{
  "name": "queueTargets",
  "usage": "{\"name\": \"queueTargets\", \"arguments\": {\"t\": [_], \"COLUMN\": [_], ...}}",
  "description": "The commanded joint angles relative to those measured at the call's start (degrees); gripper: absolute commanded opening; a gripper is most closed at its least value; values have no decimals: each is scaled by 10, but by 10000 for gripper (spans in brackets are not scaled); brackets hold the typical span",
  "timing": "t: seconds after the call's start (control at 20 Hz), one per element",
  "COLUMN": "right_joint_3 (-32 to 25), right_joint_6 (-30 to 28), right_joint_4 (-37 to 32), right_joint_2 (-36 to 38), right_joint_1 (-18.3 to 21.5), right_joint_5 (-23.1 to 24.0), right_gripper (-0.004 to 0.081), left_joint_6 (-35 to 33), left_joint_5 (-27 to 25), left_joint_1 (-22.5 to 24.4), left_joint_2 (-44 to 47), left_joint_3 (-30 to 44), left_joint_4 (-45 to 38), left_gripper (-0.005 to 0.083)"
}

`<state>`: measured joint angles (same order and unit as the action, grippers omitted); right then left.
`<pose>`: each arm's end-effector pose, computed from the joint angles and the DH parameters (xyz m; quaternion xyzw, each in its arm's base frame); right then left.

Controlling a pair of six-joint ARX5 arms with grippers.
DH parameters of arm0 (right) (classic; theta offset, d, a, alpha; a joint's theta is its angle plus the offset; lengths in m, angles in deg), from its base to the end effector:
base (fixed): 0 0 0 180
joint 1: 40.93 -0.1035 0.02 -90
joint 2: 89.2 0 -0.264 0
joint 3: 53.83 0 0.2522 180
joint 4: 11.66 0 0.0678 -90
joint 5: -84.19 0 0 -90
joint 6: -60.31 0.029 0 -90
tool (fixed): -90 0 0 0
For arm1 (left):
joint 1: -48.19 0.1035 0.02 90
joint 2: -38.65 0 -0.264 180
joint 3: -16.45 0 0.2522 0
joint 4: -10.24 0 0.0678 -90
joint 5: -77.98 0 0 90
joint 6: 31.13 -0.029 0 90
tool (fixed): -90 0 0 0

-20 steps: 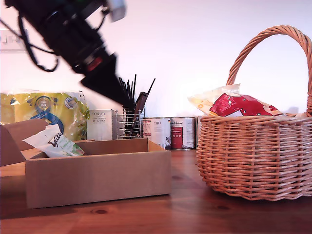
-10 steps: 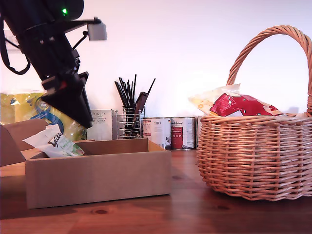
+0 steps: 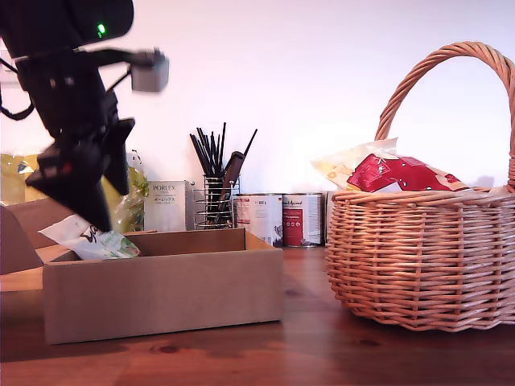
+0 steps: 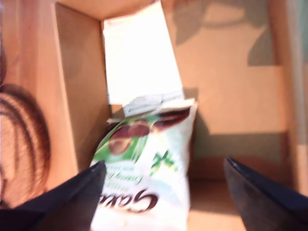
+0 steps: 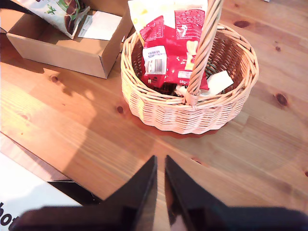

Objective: Move the bags of Easter eggs from the cardboard box on the left into the woven basket on the right side.

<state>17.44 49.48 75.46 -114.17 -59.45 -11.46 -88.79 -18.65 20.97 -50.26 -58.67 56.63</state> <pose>0.0257 0.0116 0.3341 -0.1254 0.3265 0.2280 0.9087 0.2754 -0.1379 0.2235 0.5384 0.3456 -0.3668 0.6754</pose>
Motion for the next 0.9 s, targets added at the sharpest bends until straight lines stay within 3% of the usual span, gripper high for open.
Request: {"name": "queueTargets", "arguments": {"t": [0.0,0.2,0.85], "right_joint_3": [-9,-9,-9], "right_joint_6": [-9,-10,-12], "right_joint_4": [-3,-2,-8], "right_joint_2": [2,2,2], "right_joint_1": [-8,-11,-11], "right_joint_5": [-3,-2,-2], "right_gripper": [-3,-3,-3], "left_joint_6": [-40,-44,-92], "left_joint_5": [-3,-10,-13], "left_joint_1": [3,2,12], "left_joint_2": [-36,-64,-141], "left_joint_3": [2,2,2], "left_joint_4": [-7,-59,-113], "left_gripper": [766,765,765]}}
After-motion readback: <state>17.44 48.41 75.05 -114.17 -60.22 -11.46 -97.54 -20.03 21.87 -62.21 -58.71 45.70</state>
